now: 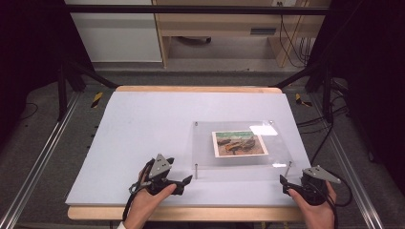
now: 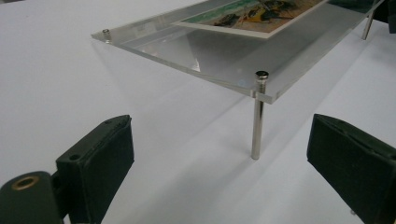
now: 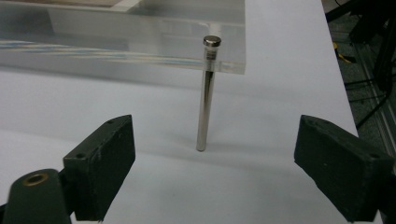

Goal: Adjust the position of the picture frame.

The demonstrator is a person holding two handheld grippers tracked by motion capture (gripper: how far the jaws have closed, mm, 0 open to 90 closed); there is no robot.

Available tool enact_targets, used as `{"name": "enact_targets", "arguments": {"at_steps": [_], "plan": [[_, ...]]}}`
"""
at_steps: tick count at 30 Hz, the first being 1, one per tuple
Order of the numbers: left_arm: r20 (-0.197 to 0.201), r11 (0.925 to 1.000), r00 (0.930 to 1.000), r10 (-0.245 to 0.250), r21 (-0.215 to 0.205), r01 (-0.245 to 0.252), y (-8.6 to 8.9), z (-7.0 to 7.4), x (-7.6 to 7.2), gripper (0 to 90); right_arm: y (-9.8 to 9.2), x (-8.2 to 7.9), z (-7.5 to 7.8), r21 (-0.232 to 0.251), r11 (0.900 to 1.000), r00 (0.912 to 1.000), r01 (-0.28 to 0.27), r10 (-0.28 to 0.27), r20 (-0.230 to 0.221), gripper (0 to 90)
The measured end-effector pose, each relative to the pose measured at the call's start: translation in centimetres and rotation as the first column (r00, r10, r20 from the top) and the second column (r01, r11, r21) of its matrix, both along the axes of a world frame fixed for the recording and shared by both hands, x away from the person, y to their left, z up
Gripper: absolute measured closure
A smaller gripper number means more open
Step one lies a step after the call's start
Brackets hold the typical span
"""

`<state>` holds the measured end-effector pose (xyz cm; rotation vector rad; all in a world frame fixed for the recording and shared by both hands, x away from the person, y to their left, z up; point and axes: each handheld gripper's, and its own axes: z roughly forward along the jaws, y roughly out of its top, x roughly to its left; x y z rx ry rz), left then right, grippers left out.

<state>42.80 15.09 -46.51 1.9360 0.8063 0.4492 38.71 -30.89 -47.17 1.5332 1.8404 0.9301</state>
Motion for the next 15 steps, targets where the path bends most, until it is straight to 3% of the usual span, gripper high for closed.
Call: {"name": "enact_targets", "arguments": {"at_steps": [5,7,12,15], "plan": [[0.029,0.9997,0.9994,-0.017,0.018,0.017,0.02,-0.12,-0.2,5.9,0.22,-0.16,0.06,-0.001,0.999,0.999,-0.045,0.045,-0.006,11.7],[0.042,0.9993,0.9989,-0.02,0.032,0.019,-0.06,-0.21,-0.31,5.8,0.33,-0.25,0.13,-0.005,0.999,0.9991,-0.042,0.042,-0.004,17.6],[0.069,0.999,0.9976,-0.006,0.044,0.003,-0.48,-0.56,-0.52,5.8,0.25,-0.29,-0.01,-0.034,0.999,0.9995,-0.031,0.031,0.0,21.9],[0.055,0.9995,0.9985,-0.008,0.032,0.006,-0.56,-0.49,-0.62,5.8,0.23,-0.37,-0.18,-0.059,0.998,0.9991,-0.029,0.031,0.028,24.0]]}}
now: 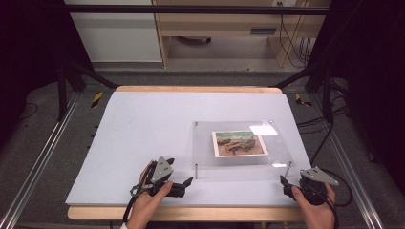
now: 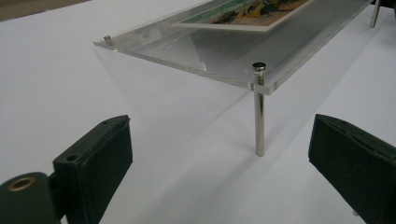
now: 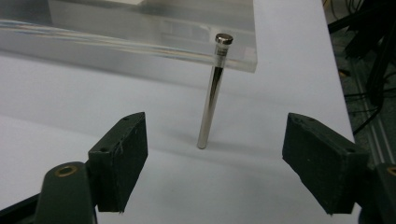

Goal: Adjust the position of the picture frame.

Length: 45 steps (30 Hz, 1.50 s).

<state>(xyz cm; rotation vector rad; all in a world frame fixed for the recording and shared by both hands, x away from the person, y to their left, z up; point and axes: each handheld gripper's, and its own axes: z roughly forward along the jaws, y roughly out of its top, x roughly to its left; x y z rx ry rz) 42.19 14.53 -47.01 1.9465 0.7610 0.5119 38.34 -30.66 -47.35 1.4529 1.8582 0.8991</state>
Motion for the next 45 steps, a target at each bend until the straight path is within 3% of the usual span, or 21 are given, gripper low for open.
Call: {"name": "enact_targets", "arguments": {"at_steps": [3,9,17,21,25,30,33,38,43,45], "plan": [[-0.004,1.0,1.0,0.003,-0.009,-0.003,0.0,0.1,-0.1,5.3,0.0,0.0,-0.1,0.023,1.0,0.9996,0.002,-0.002,0.027,26.4],[-0.031,0.9975,0.9994,0.011,-0.069,-0.013,0.1,0.1,-0.1,4.0,-0.3,0.3,-0.3,0.057,0.998,0.9948,-0.011,0.005,0.102,34.5],[-0.046,0.99,0.9989,0.006,-0.14,-0.013,0.2,0.1,-0.1,3.9,-0.6,1.9,-0.7,0.116,0.993,0.9957,-0.027,0.017,0.091,46.2],[-0.059,0.9882,0.9983,0.003,-0.152,-0.012,0.1,0.2,-0.1,4.3,-0.7,2.7,-0.9,0.135,0.99,0.9957,-0.05,0.039,0.084,60.3],[-0.07,0.989,0.9975,-0.003,-0.148,-0.008,0.0,0.2,-0.2,5.1,-0.9,2.9,-1.0,0.146,0.987,0.9943,-0.061,0.048,0.095,73.1],[-0.074,0.9904,0.9972,-0.008,-0.139,-0.002,-0.1,0.1,-0.2,6.0,-1.2,3.4,-1.2,0.184,0.979,0.9935,-0.084,0.068,0.091,79.8],[-0.077,0.9904,0.9968,-0.021,-0.138,0.01,-0.3,0.1,-0.1,13.6,-1.2,3.4,-1.2,0.196,0.976,0.9925,-0.098,0.082,0.091,84.2],[-0.078,0.9961,0.9966,-0.026,-0.086,0.02,-0.9,0.3,-0.2,19.3,-1.2,3.4,-0.8,0.187,0.977,0.9917,-0.098,0.08,0.101,84.7],[-0.1,0.9992,0.995,-0.01,-0.04,0.006,-1.7,0.2,0.0,31.1,-1.0,3.3,-0.3,0.207,0.974,0.9918,-0.087,0.065,0.11,84.8],[-0.118,0.9989,0.9931,0.002,-0.046,-0.008,-2.0,0.0,0.3,36.6,-1.0,3.3,-0.1,0.209,0.974,0.9909,-0.09,0.066,0.117,84.8]]}}
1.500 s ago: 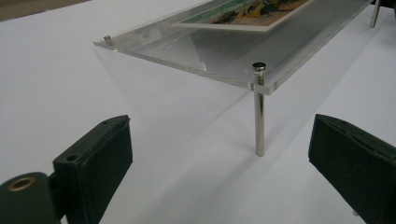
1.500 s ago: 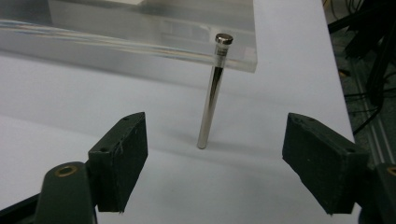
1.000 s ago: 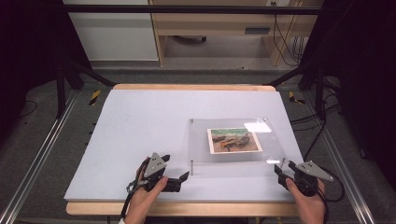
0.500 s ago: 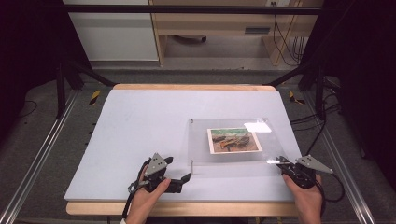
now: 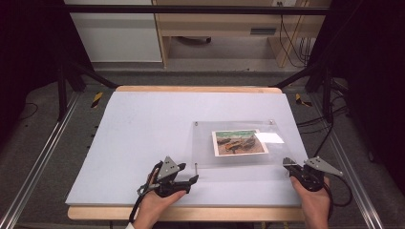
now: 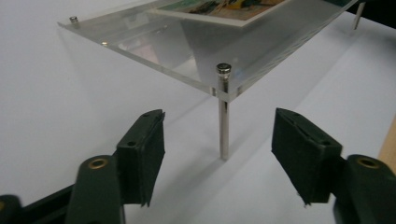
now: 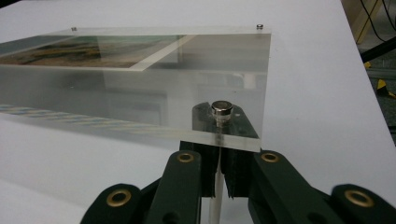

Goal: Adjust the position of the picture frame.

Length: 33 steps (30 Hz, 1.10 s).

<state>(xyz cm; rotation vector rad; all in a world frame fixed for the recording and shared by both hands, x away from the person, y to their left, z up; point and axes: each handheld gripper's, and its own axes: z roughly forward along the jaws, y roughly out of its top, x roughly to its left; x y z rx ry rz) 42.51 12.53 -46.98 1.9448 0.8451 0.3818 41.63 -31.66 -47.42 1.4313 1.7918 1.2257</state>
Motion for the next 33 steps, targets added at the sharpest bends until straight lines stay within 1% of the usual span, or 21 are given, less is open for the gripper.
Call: {"name": "enact_targets", "arguments": {"at_steps": [2,3,4,5,8,10,11,14,15,16,17,18,20,21,24,29,31,33], "plan": [[-0.023,0.9996,0.9997,-0.001,-0.03,0.0,-0.3,-0.1,0.4,44.4,0.1,0.0,0.1,0.003,1.0,1.0,-0.001,0.001,-0.002,84.8],[-0.023,0.9996,0.9997,-0.001,-0.03,0.0,-0.3,-0.1,0.4,47.7,0.0,0.0,0.1,-0.005,1.0,1.0,0.0,0.0,0.002,84.8],[-0.026,0.9993,0.9995,-0.018,-0.033,0.017,-0.7,-0.2,0.7,52.8,0.0,0.0,0.1,-0.001,1.0,1.0,-0.001,0.001,-0.002,84.8],[-0.021,0.999,0.9997,-0.014,-0.042,0.013,-0.9,-0.2,0.8,55.4,0.0,0.0,0.1,0.003,1.0,1.0,-0.002,0.002,-0.003,84.8],[-0.026,0.998,0.9996,-0.008,-0.063,0.007,-1.4,-0.4,1.1,61.7,0.0,0.0,0.1,0.007,1.0,0.9999,0.0,0.0,-0.012,84.8],[-0.033,0.9973,0.9994,0.003,-0.074,-0.005,-1.5,-0.6,1.4,63.6,0.0,0.0,0.1,0.008,1.0,0.9999,-0.001,0.001,-0.014,84.8],[-0.03,0.9967,0.9995,0.005,-0.08,-0.008,-1.5,-0.6,1.4,66.6,-0.1,0.0,0.0,0.004,1.0,0.9999,-0.001,0.002,-0.015,84.8],[0.012,0.9923,0.9999,0.005,-0.124,-0.003,-1.4,-0.6,1.4,74.5,-0.1,0.1,0.0,0.005,1.0,0.9998,-0.002,0.002,-0.018,84.7],[0.024,0.9917,0.9996,0.01,-0.129,-0.007,-1.5,-0.6,1.3,76.4,-0.1,0.1,0.0,0.014,1.0,0.9998,-0.004,0.004,-0.019,84.8],[0.024,0.9908,0.9997,0.01,-0.135,-0.007,-1.5,-0.6,1.3,79.1,-0.1,0.1,0.0,0.021,1.0,0.9999,0.0,0.001,-0.013,84.8],[0.013,0.9877,0.9999,0.011,-0.156,-0.009,-1.5,-0.8,1.4,81.5,-0.1,0.1,0.0,0.02,1.0,0.9999,0.0,0.0,-0.016,84.8],[0.011,0.9875,0.9998,0.014,-0.157,-0.012,-1.5,-0.8,1.4,83.2,0.0,0.1,0.0,0.013,1.0,0.9998,0.001,-0.001,-0.021,84.8],[0.015,0.988,0.9998,0.012,-0.154,-0.01,-1.5,-0.8,1.4,84.1,0.0,0.1,0.0,0.013,1.0,0.9997,0.001,-0.001,-0.025,84.8],[0.023,0.989,0.9997,0.007,-0.148,-0.004,-1.3,-0.6,1.3,84.2,0.0,0.0,0.1,0.017,1.0,0.9997,0.002,-0.002,-0.026,84.9],[0.042,0.989,0.999,0.015,-0.148,-0.009,-0.9,0.0,1.3,84.5,0.2,-0.1,0.5,0.024,1.0,1.0,-0.003,0.003,-0.002,84.9],[0.055,0.9834,0.998,0.031,-0.18,-0.021,0.5,1.4,1.1,84.3,1.5,-0.4,1.7,0.024,1.0,0.999,-0.005,0.004,0.045,85.0],[0.064,0.981,0.9971,0.042,-0.192,-0.029,1.1,1.9,1.0,84.1,2.1,-0.5,2.2,0.039,0.999,0.9981,-0.003,0.001,0.062,85.0],[0.073,0.9784,0.9958,0.054,-0.203,-0.038,1.8,2.5,0.9,83.7,2.7,-0.6,2.7,0.04,0.999,0.9969,-0.007,0.003,0.079,85.0]]}}
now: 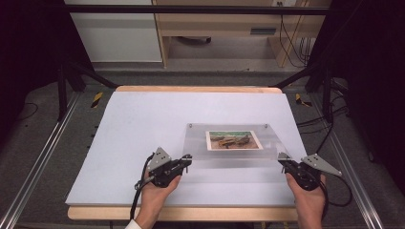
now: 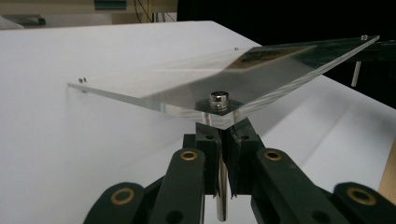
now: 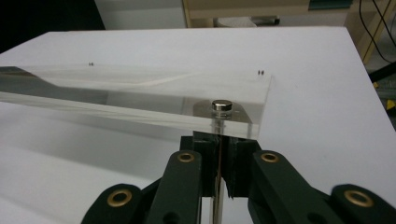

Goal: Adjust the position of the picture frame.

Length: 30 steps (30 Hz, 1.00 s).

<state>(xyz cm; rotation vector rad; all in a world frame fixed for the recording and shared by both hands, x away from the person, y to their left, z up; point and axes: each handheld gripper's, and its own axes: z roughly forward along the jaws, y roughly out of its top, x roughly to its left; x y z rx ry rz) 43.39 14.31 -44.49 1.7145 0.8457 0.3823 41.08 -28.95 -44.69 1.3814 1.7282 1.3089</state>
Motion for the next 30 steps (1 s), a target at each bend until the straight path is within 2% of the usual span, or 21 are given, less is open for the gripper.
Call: {"name": "enact_targets", "arguments": {"at_steps": [5,8,16,19,24,30], "plan": [[0.029,0.9997,0.9993,0.024,-0.004,-0.024,1.8,1.2,-0.3,82.8,1.6,0.2,1.1,-0.012,1.0,0.9998,-0.014,0.014,0.016,85.1],[0.033,0.999,0.9986,0.042,-0.018,-0.042,2.9,1.6,-0.4,82.7,2.8,0.5,1.6,-0.011,1.0,0.9995,-0.029,0.029,0.012,85.0],[0.084,0.9961,0.9925,0.088,-0.007,-0.088,6.4,3.2,-0.2,82.5,6.2,2.2,2.4,0.005,0.998,0.9977,-0.065,0.065,0.016,85.0],[0.097,0.9946,0.9898,0.104,-0.006,-0.104,7.9,3.4,0.1,82.3,7.8,3.1,2.7,0.007,0.997,0.9966,-0.079,0.079,0.025,84.9],[0.096,0.9929,0.9883,0.118,-0.02,-0.117,9.9,3.5,0.8,82.4,10.0,4.5,2.8,0.0,0.996,0.9959,-0.087,0.087,0.025,84.9],[0.095,0.993,0.9888,0.116,-0.036,-0.113,10.7,3.4,1.8,82.4,11.2,5.6,2.9,-0.001,0.997,0.9971,-0.073,0.073,0.022,84.9]]}}
